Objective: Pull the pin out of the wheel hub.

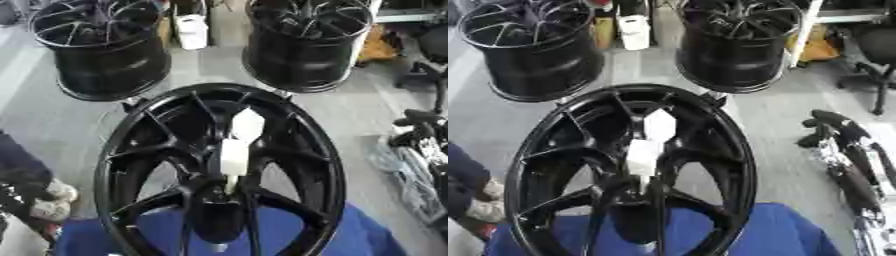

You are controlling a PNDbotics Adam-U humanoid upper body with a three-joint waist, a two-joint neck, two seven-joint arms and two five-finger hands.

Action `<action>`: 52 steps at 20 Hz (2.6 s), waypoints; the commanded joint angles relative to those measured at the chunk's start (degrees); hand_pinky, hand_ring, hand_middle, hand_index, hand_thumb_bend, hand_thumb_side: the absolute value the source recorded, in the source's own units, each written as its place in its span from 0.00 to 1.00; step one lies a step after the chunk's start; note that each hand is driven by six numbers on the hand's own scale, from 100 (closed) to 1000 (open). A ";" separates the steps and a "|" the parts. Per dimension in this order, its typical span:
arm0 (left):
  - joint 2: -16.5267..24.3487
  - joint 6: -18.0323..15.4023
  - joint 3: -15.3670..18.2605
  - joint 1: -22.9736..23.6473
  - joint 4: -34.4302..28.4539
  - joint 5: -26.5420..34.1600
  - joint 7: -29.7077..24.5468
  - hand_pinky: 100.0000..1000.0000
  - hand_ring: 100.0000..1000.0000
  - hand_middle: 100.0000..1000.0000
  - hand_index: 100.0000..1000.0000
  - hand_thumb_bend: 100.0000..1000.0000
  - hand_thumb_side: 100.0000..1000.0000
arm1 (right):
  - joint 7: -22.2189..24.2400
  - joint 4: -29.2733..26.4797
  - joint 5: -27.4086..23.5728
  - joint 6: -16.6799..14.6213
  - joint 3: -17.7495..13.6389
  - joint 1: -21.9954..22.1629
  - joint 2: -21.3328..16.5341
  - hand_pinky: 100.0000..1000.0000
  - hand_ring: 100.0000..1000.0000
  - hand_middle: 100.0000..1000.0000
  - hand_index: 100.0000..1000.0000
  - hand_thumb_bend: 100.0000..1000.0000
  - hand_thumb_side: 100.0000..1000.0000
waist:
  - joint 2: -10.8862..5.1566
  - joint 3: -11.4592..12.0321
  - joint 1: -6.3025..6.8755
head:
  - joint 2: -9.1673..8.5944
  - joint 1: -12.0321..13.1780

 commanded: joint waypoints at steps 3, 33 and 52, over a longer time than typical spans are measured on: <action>0.31 -0.12 0.00 -0.23 -1.09 0.22 0.05 0.68 0.58 0.54 0.64 0.33 0.70 | 0.69 -1.03 0.41 -0.25 -0.10 -0.40 -0.53 0.59 0.51 0.63 0.76 0.00 0.53 | -1.08 0.06 -0.03 | 0.02 0.07; 2.29 0.50 -2.75 0.51 -0.40 -1.16 -3.22 0.68 0.58 0.55 0.64 0.33 0.71 | 15.37 8.34 13.56 -11.98 21.15 -23.37 -27.98 0.66 0.55 0.81 0.90 0.00 0.76 | -2.66 4.51 -3.24 | 1.50 -4.61; 1.61 0.38 -2.32 0.15 -0.26 -0.88 -3.02 0.68 0.58 0.55 0.64 0.33 0.71 | 33.06 28.19 20.78 -12.05 37.91 -49.40 -20.53 0.69 0.57 0.85 0.93 0.00 0.79 | -2.23 2.96 -2.01 | 0.41 -3.74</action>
